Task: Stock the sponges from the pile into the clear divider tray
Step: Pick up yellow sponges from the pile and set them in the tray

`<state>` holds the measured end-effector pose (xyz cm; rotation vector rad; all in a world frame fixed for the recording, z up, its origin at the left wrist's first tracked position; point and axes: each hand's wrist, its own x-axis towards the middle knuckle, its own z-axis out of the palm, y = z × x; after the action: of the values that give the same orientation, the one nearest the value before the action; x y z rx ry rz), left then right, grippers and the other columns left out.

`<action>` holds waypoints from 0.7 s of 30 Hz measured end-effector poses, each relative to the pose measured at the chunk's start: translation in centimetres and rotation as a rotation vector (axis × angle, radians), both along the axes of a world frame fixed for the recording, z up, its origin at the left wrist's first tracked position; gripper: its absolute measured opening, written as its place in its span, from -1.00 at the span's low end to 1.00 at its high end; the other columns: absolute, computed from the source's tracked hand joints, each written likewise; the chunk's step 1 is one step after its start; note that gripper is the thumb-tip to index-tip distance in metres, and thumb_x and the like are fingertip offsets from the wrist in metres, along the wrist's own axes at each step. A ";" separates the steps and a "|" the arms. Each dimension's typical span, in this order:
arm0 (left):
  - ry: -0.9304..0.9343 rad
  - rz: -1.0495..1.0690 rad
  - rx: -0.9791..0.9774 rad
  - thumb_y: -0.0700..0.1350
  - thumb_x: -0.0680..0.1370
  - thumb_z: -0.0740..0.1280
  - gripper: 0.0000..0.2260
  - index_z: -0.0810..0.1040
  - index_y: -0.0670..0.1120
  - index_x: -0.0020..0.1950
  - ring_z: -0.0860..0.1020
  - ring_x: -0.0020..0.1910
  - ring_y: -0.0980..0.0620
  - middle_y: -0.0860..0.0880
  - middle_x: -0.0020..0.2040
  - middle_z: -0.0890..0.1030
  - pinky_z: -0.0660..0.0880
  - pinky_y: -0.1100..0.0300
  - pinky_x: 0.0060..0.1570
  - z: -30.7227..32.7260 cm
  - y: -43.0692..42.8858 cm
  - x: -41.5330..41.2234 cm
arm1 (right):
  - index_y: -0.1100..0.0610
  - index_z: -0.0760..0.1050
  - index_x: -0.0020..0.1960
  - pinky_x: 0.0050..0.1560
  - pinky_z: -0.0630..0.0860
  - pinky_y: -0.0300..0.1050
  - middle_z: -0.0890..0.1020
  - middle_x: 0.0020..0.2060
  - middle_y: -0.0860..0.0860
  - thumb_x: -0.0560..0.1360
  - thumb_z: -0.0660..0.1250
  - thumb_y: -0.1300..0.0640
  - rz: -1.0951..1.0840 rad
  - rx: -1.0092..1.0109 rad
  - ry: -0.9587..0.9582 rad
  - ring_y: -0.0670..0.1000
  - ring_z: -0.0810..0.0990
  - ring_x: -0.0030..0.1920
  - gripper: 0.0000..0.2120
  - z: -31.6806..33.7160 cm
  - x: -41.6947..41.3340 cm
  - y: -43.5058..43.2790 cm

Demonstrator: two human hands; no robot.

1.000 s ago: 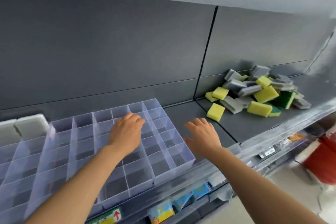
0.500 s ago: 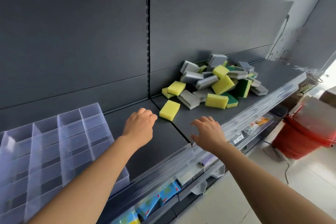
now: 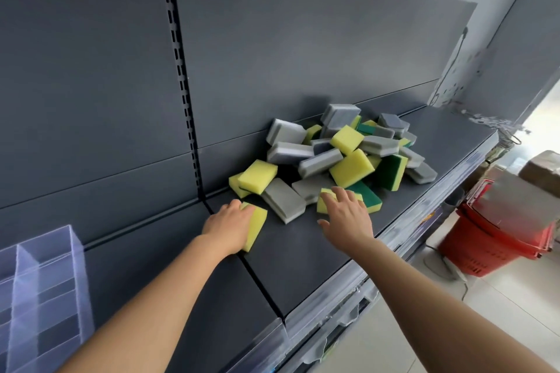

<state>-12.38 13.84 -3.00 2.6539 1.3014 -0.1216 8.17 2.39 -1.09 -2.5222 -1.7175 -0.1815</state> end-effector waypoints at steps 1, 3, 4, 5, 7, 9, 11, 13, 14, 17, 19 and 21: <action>0.006 0.007 -0.056 -0.24 0.55 0.13 -0.56 0.21 0.02 0.42 0.35 0.25 -0.10 -0.06 0.34 0.29 0.44 0.01 0.07 -0.1 0.3 0.2 | 0.05 0.26 0.37 0.33 0.25 0.04 0.26 0.41 0.07 0.49 0.31 -0.02 0.000 0.001 -0.006 0.13 0.21 0.40 -0.51 -0.3 0.4 0.4; 0.011 0.011 -0.135 -0.27 0.55 0.13 -0.44 0.07 0.06 0.50 0.33 0.29 -0.10 -0.06 0.40 0.23 0.42 -0.01 0.15 0.0 0.9 0.6 | 0.03 0.16 0.44 0.35 0.20 0.03 0.20 0.45 0.08 0.51 0.28 0.03 0.000 -0.016 -0.013 0.13 0.15 0.44 -0.45 -1.0 1.1 1.0; 0.011 0.013 -0.159 -0.27 0.55 0.13 -0.41 0.01 0.07 0.51 0.32 0.31 -0.10 -0.06 0.41 0.22 0.40 -0.01 0.18 0.1 1.1 0.8 | 0.02 0.12 0.47 0.35 0.20 0.03 0.20 0.45 0.08 0.52 0.27 0.06 -0.002 -0.031 -0.015 0.13 0.14 0.44 -0.42 -1.2 1.4 1.3; 0.011 0.024 -0.182 -0.26 0.56 0.13 -0.39 -0.02 0.08 0.52 0.31 0.32 -0.10 -0.06 0.41 0.23 0.39 0.00 0.20 0.2 1.2 0.9 | 0.01 0.08 0.49 0.33 0.21 0.03 0.22 0.43 0.08 0.52 0.25 0.09 -0.004 -0.039 -0.021 0.14 0.17 0.42 -0.40 -1.4 1.6 1.6; 0.024 0.068 -0.227 -0.24 0.56 0.12 -0.38 -0.05 0.12 0.53 0.32 0.30 -0.10 -0.07 0.38 0.24 0.40 0.03 0.16 0.4 1.1 1.1 | -0.02 0.10 0.49 0.24 0.27 0.01 0.33 0.34 0.07 0.49 0.22 0.17 0.003 -0.018 -0.046 0.15 0.25 0.34 -0.39 -1.7 2.0 1.9; 0.044 0.115 -0.288 -0.21 0.54 0.15 -0.38 -0.01 0.13 0.52 0.37 0.25 -0.11 -0.07 0.36 0.23 0.43 0.06 0.08 0.5 0.7 1.3 | -0.01 0.22 0.45 0.15 0.32 -0.01 0.41 0.22 0.08 0.46 0.22 0.23 0.032 0.021 -0.066 0.17 0.33 0.24 -0.42 -1.6 2.4 2.2; 0.049 0.147 -0.353 -0.16 0.50 0.24 -0.44 0.14 0.11 0.46 0.43 0.15 -0.08 -0.05 0.28 0.28 0.44 0.10 -0.03 0.9 0.1 1.4 | 0.03 0.34 0.37 0.10 0.33 -0.02 0.46 0.14 0.08 0.44 0.21 0.25 0.067 0.038 -0.088 0.17 0.36 0.19 -0.50 -1.4 2.7 2.3; 0.014 0.188 -0.390 -0.07 0.44 0.36 -0.49 0.27 0.09 0.33 0.44 0.07 -0.04 0.01 0.16 0.32 0.42 0.12 -0.07 1.4 -0.4 1.1 | 0.06 0.41 0.28 0.09 0.33 -0.04 0.48 0.11 0.07 0.44 0.20 0.24 0.096 0.043 -0.077 0.17 0.38 0.17 -0.59 -1.2 2.8 2.2; -0.019 0.217 -0.395 -0.04 0.41 0.41 -0.51 0.31 0.08 0.27 0.44 0.05 -0.02 0.02 0.12 0.33 0.42 0.12 -0.07 1.5 -0.8 0.9 | 0.06 0.43 0.24 0.09 0.34 -0.04 0.48 0.10 0.07 0.44 0.20 0.24 0.108 0.051 -0.055 0.16 0.38 0.17 -0.62 -1.1 2.8 2.1; -0.222 0.328 -0.401 -0.03 0.37 0.48 -0.62 0.40 0.02 0.09 0.45 -0.01 0.03 0.05 0.04 0.40 0.42 0.14 -0.13 1.6 -2.2 -0.1 | 0.07 0.47 0.16 -0.01 0.37 -0.03 0.52 0.05 0.07 0.46 0.25 0.18 0.149 0.129 0.042 0.17 0.44 0.10 -0.73 -0.6 2.6 1.4; -0.471 0.440 -0.448 -0.10 0.38 0.49 -0.73 0.46 -0.03 -0.02 0.52 -0.08 0.01 0.02 -0.02 0.50 0.51 0.10 -0.22 1.5 -3.3 -1.0 | 0.09 0.49 0.13 -0.15 0.36 -0.04 0.54 0.00 0.09 0.49 0.31 0.08 0.192 0.198 0.133 0.17 0.47 0.04 -0.77 0.0 2.1 0.8; -0.692 0.520 -0.448 -0.16 0.43 0.45 -0.85 0.50 -0.05 -0.09 0.57 -0.13 -0.02 -0.05 -0.09 0.58 0.55 0.08 -0.28 1.7 -4.7 -1.8 | 0.08 0.48 0.12 -0.20 0.37 -0.06 0.54 -0.01 0.07 0.50 0.32 0.01 0.224 0.255 0.231 0.15 0.49 0.02 -0.75 0.6 1.5 0.1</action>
<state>-14.15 9.16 -1.26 1.6824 1.4255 0.4725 9.70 2.50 -0.54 -2.0672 -1.7417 -0.0822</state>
